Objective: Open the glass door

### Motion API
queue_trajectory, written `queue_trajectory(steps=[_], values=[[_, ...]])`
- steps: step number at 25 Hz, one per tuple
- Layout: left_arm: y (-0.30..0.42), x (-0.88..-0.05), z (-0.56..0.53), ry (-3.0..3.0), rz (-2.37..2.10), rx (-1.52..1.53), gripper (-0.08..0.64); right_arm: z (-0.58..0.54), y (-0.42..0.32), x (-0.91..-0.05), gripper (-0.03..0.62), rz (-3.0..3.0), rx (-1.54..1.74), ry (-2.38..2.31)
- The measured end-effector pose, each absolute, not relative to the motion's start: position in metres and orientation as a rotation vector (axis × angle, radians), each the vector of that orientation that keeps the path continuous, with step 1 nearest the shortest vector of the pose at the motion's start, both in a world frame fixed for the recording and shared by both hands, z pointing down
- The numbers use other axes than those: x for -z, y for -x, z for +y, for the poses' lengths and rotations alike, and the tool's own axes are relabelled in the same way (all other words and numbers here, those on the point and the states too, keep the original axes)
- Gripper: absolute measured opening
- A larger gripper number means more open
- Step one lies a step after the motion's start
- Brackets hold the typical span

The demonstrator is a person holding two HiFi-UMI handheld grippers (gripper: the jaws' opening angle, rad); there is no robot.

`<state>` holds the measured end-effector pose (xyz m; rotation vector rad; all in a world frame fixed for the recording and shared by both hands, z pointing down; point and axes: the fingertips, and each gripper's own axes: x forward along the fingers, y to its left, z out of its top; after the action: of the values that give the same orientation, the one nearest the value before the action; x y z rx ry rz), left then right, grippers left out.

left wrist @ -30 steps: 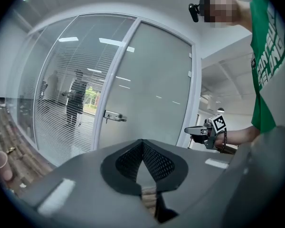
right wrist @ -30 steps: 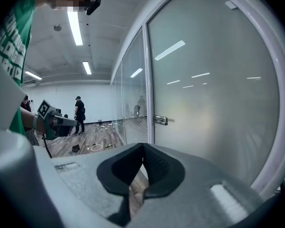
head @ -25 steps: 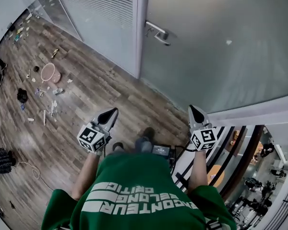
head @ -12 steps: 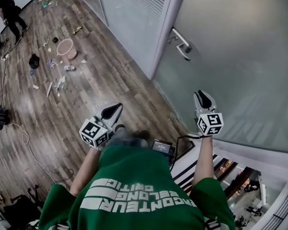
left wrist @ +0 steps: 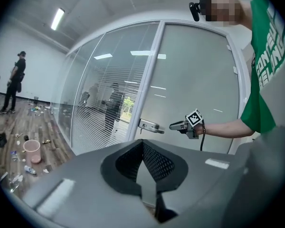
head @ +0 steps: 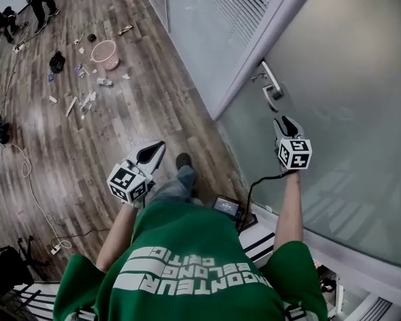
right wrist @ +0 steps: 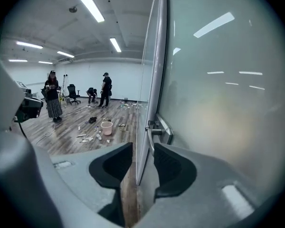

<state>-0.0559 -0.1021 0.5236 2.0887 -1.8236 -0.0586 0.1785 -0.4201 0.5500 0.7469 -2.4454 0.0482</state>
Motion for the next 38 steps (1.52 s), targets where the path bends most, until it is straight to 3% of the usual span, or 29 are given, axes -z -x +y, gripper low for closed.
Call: queue_trajectory(steps=[8, 17, 19, 22, 38], values=[[0.093, -0.532, -0.143, -2.016, -1.905, 0.069, 0.016, -0.467, -0.153, -0.608, 0.161, -2.164, -0.135, -0.604], [0.239, -0.56, -0.155, -1.62, -2.154, 0.041, 0.016, -0.47, -0.124, -0.675, 0.158, -1.985, -0.356, -0.43], [0.233, -0.559, -0.163, -1.678, -2.126, 0.052, 0.016, -0.468, -0.124, -0.686, 0.147, -1.95, -0.382, -0.422], [0.213, -0.559, -0.181, -1.781, -2.053, 0.077, 0.016, -0.468, -0.127, -0.688, 0.032, -1.924, -0.398, -0.423], [0.126, -0.554, -0.244, -2.12, -1.77, 0.085, 0.017, -0.453, -0.14, -0.707, -0.006, -1.813, -0.402, -0.296]])
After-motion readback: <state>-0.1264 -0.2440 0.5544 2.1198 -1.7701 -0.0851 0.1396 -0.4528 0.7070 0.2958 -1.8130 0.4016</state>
